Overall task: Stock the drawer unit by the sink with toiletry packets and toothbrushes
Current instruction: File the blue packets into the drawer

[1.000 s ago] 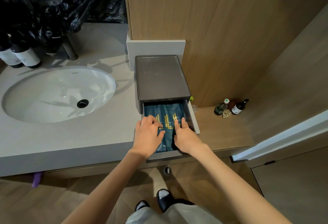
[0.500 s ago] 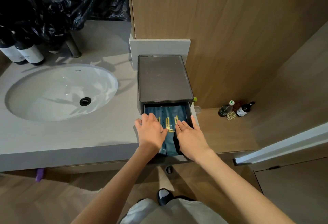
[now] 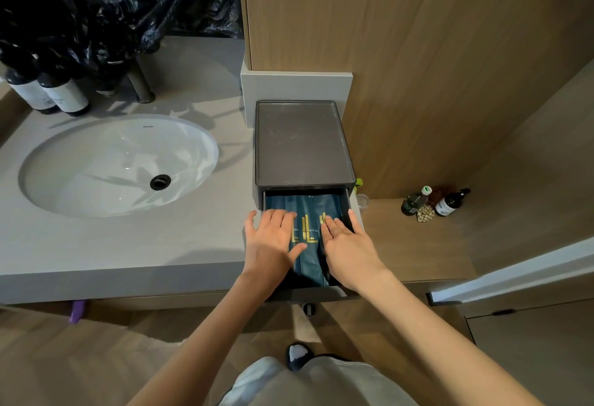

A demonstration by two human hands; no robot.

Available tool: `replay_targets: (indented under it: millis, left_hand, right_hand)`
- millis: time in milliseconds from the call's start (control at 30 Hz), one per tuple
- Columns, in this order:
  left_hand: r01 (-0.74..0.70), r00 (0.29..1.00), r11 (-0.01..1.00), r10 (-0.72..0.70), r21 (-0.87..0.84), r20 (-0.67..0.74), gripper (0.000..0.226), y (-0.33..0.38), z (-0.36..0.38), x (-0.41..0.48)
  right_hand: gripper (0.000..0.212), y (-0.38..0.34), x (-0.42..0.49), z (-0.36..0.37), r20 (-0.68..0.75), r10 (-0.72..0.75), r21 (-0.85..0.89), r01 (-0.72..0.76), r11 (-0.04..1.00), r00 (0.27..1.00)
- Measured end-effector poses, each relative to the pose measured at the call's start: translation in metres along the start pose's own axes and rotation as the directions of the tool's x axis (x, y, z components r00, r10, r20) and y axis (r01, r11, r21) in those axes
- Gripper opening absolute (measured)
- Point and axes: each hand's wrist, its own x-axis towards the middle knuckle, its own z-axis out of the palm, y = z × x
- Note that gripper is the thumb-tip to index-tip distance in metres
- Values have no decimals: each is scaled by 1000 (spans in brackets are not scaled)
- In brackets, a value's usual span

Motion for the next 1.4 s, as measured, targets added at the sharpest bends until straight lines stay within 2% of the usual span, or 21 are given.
replay_targets:
  millis: [133,333,533,633,733,800,867,933,1000,1033,1100,1200,1300,1400]
  left_hand:
    - [-148,989,984,145,97,33,84,-8,2,-9]
    - [-274,955,934,237,228,177,91,-11,-5,-5]
    - [-255,935,952,198,171,293,92,-11,-8,-3]
    - [-196,914,961,109,192,391,86,-7,-15,0]
    - [-180,923,965,99,189,372,81,-6,-20,-1]
    - [-108,946,983,57,146,318,72,-4,-29,-4]
    - [7,986,1000,-11,21,169,59,-1,-41,-10]
    - [79,995,984,-88,-160,-54,45,-2,-52,-20]
    - [98,965,948,-165,-301,-205,39,-7,-61,-35]
    - [110,954,928,-200,-356,-226,39,-10,-65,-43]
    - [174,925,859,-310,-481,-220,36,-14,-72,-58]
    - [306,826,632,-548,-712,-131,23,-24,-73,-81]
    - [358,751,456,-659,-815,-40,22,-36,-67,-114]
    - [411,709,364,-704,-836,42,25,-53,-60,-148]
  right_hand:
    - [72,7,1,-1,2,4,-17,-4,1000,1000]
    - [93,12,6,-5,146,-4,-179,30,983,989]
    - [97,11,9,-6,161,7,-158,18,987,987]
    - [89,16,5,-8,117,-29,-92,40,995,993]
    - [74,24,-4,-14,-47,-91,25,92,995,995]
    - [68,31,-12,-19,-163,-103,112,122,986,981]
    - [64,39,-19,-24,-261,-88,219,148,965,961]
    - [61,46,-25,-32,-346,-59,354,188,916,936]
    - [57,51,-29,-39,-395,-12,523,235,819,919]
    - [54,52,-30,-41,-406,12,598,256,759,914]
    - [47,51,-27,-44,-412,56,717,286,635,909]
    - [39,40,-19,-46,-396,92,816,305,491,913]
    - [39,21,-15,-45,-375,29,812,313,493,927]
    - [38,-7,-11,-48,-368,-36,788,332,519,929]
